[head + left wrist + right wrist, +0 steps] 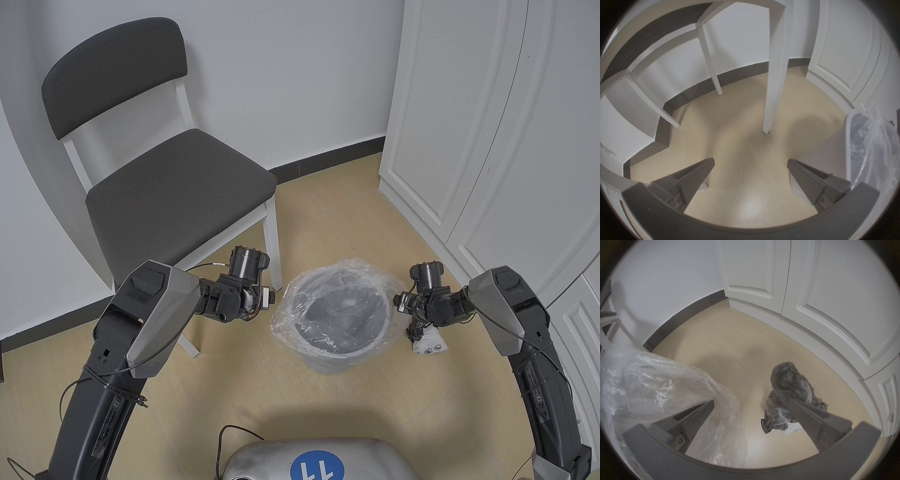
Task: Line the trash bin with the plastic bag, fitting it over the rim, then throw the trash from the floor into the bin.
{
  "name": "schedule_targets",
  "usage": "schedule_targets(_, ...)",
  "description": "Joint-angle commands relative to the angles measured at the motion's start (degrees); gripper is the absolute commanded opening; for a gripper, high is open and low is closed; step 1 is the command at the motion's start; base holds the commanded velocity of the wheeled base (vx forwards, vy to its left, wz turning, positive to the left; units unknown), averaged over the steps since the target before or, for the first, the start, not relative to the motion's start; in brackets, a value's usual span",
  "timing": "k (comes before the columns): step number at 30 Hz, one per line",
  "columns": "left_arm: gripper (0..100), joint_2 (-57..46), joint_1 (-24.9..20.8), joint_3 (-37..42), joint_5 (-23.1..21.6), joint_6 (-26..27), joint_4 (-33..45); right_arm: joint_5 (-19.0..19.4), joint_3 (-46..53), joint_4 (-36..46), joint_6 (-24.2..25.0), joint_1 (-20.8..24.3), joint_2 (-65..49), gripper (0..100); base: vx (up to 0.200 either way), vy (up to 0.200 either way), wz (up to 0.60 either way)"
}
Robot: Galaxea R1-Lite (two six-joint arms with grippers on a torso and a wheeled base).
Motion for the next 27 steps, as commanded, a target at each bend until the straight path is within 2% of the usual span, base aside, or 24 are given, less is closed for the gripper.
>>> schedule_targets(1, 100, 0.52, 0.42, -0.51, 0.12, -0.14, 0.05, -0.02, 0.09, -0.21, 0.38, -0.21, -0.97, 100, 0.0, 0.0, 0.0)
schedule_targets(5, 100, -0.89, 0.42, -0.07, 0.12, -0.94, 0.23, 0.07, 0.97, -0.57, 1.17, -0.03, -3.17, 100, 0.0, 0.0, 0.0)
schedule_targets(12, 100, -5.46, 0.24, 1.6, 0.04, -3.31, 2.33, 0.07, 8.44, -0.65, 1.17, 1.28, -11.08, 100, 0.0, 0.0, 0.0)
schedule_targets(13, 100, -7.92, -0.11, 3.8, 0.04, -4.01, 2.77, 0.77, 14.6, -0.74, 0.21, 1.64, -16.0, 100, 0.0, 0.0, 0.0)
schedule_targets(15, 100, -8.97, -0.46, 5.2, -0.14, -3.92, 2.69, 1.21, 16.97, -0.92, -0.67, 1.81, -18.19, 100, 0.0, 0.0, 0.0)
schedule_targets(20, 100, -13.01, -2.31, 11.01, -0.67, -3.57, 2.25, 7.19, 26.02, -5.58, -3.66, 1.81, -25.31, 100, 0.0, 0.0, 0.0)
schedule_targets(27, 100, -17.59, -4.5, 17.16, -1.99, -3.57, 2.07, 8.42, 26.99, -11.29, -3.66, 2.6, -24.0, 100, 0.0, 0.0, 0.0)
